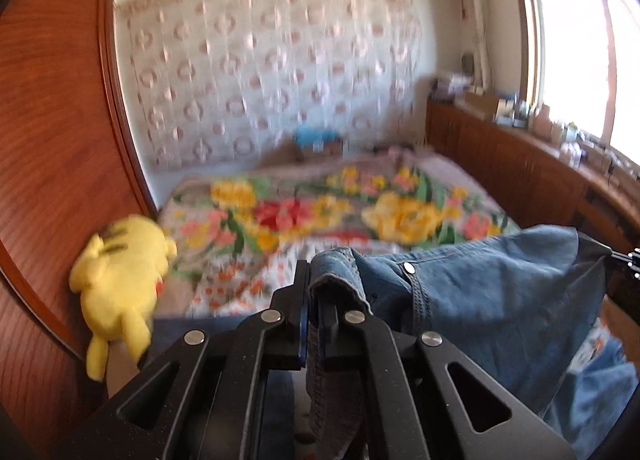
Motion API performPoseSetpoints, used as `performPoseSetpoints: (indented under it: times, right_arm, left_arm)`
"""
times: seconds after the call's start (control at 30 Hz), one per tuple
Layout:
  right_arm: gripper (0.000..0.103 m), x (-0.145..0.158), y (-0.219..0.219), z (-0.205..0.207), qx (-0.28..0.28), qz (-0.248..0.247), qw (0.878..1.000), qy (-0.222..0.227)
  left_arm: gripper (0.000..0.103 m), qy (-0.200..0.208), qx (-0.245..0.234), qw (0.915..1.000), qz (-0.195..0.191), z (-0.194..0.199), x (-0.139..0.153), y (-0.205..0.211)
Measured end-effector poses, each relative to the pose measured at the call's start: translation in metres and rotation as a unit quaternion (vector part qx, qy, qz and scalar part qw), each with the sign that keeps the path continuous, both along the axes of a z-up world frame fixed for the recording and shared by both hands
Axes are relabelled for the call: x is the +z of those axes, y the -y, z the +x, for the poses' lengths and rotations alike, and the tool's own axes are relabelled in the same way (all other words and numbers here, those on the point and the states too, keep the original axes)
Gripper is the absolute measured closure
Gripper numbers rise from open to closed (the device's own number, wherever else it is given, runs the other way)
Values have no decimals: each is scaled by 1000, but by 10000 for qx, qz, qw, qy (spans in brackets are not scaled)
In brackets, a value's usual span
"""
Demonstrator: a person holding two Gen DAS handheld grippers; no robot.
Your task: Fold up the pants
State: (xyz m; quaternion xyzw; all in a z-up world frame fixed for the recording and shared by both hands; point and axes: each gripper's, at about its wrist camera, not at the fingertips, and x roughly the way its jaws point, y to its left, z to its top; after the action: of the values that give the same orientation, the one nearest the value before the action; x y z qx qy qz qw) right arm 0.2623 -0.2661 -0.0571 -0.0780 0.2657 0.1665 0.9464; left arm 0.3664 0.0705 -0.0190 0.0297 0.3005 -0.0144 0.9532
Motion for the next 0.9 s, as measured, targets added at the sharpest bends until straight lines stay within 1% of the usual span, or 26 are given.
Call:
performPoseSetpoints:
  times: [0.03,0.1,0.17,0.23,0.27,0.37,0.4,0.47,0.53,0.57,0.6,0.67,0.73,0.8,0.9]
  right_arm:
    - [101,-14,-7,1,35,-72,9996,-259]
    - [101,-31,-13,-2,132,-60,9985,-534]
    - [101,-44,-20,-10,241,1,9969,-745]
    - [101,-52,-24,-16,321,107,9949,-946]
    - [98,-54,-24,-23,318,146,9943,-1006]
    - [94,-47,-17,-30,246,202,9949,-955]
    - [93,-43,-13,-34,212,244,9951,-936]
    - [83,-41,-4,-42,99,261,9958,-869]
    - [79,-39,6,-50,-9,282,9966,-779]
    - [77,-38,8,-56,-46,285,9969,-738]
    - [76,-36,22,-52,-86,280,9970,-718]
    - [72,-38,29,-55,-197,282,9967,-737]
    - [70,-40,32,-54,-250,386,9955,-831]
    - [69,-39,27,-53,-211,535,9941,-914]
    - [67,-34,17,-51,-169,522,9950,-831]
  left_arm:
    - [99,-115,-8,9999,5,1,-8,-1]
    - [99,-299,-7,9995,25,-1,-24,-2]
    - [99,-386,-16,9993,8,-8,-35,-5]
    - [97,-466,-9,9989,-97,-16,-40,-6]
    - [96,-475,-9,9988,-138,-20,-40,-6]
    - [87,-434,-126,9988,-169,-36,-37,-2]
    - [82,-427,-172,9988,-169,-42,-36,-1]
    - [75,-369,-257,9988,-196,-55,-34,4]
    - [62,-297,-372,9985,-272,-71,-33,8]
    - [59,-273,-421,9982,-319,-75,-33,10]
    - [58,-266,-509,9975,-405,-81,-33,11]
    - [58,-317,-637,9962,-495,-88,-34,17]
    - [58,-350,-701,9955,-537,-94,-37,23]
    - [58,-403,-762,9944,-610,-101,-42,29]
    - [58,-570,-816,9937,-510,-108,-53,40]
